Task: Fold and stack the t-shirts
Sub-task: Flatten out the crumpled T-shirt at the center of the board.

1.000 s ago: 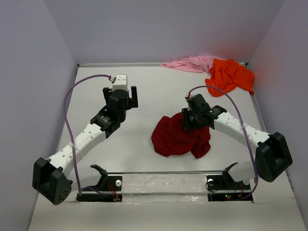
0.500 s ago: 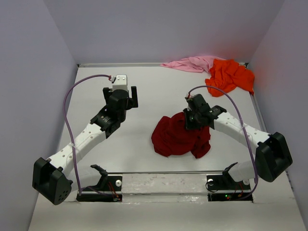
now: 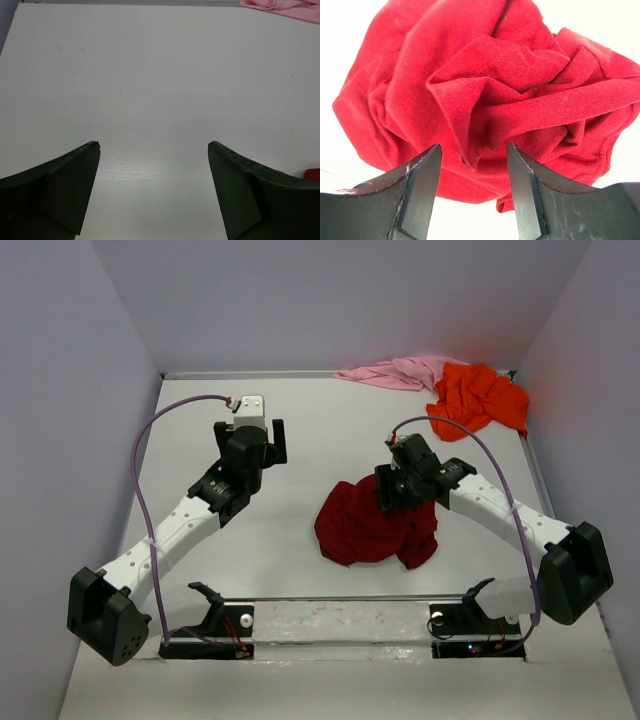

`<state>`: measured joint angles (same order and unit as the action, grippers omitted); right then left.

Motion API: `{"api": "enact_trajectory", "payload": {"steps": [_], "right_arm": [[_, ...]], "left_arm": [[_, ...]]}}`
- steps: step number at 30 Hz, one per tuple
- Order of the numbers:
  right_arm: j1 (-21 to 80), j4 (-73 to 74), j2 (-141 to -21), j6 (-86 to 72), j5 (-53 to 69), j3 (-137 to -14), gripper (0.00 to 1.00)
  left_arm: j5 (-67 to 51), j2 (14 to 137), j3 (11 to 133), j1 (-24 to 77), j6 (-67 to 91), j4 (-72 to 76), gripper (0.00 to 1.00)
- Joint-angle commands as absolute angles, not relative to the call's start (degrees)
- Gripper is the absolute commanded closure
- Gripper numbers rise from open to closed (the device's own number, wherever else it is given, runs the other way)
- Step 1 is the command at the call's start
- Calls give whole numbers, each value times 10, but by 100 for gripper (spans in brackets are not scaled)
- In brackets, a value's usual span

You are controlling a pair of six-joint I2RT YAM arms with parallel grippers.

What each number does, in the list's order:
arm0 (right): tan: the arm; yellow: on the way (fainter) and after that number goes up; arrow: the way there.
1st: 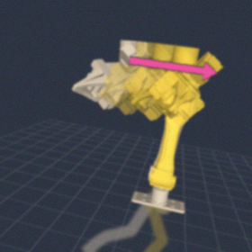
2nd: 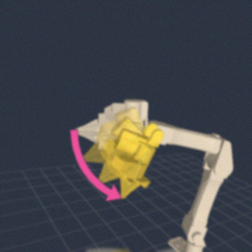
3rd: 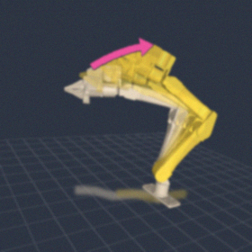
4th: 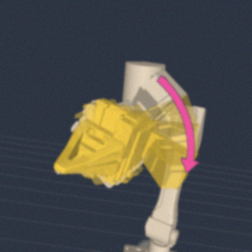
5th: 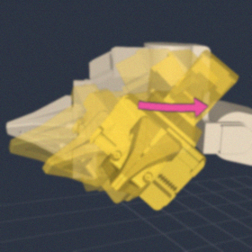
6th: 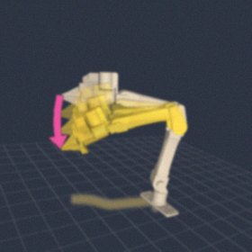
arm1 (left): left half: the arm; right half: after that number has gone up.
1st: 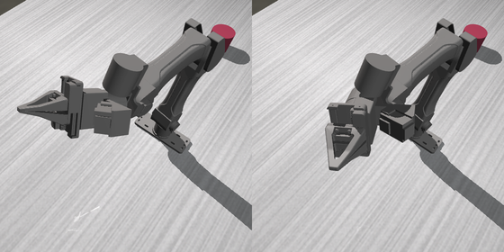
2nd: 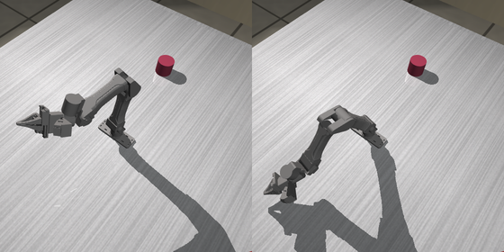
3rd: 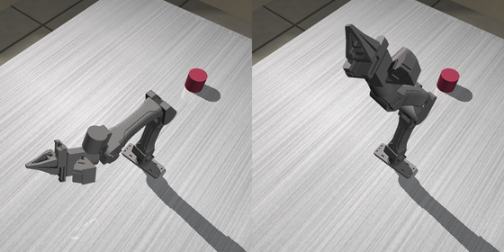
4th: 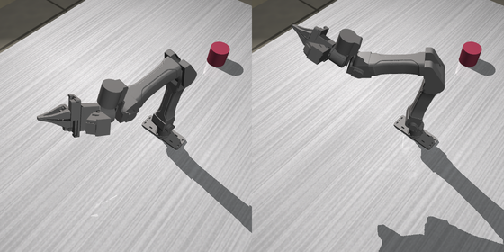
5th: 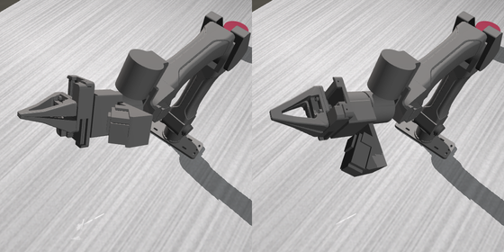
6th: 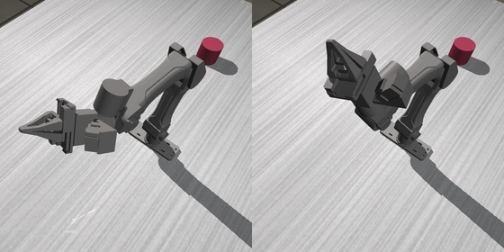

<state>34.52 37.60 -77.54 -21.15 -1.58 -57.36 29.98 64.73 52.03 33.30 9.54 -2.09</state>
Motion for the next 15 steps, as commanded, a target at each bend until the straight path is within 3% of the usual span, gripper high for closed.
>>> {"api": "enact_trajectory", "payload": {"steps": [1,15], "right_arm": [[350,395,-754,-200,-28,-613,39],[360,373,-772,-210,-4,-611,39]], "left_arm": [[298,644,537,332,96,-13,1],[300,644,537,332,95,-13,1]]}}
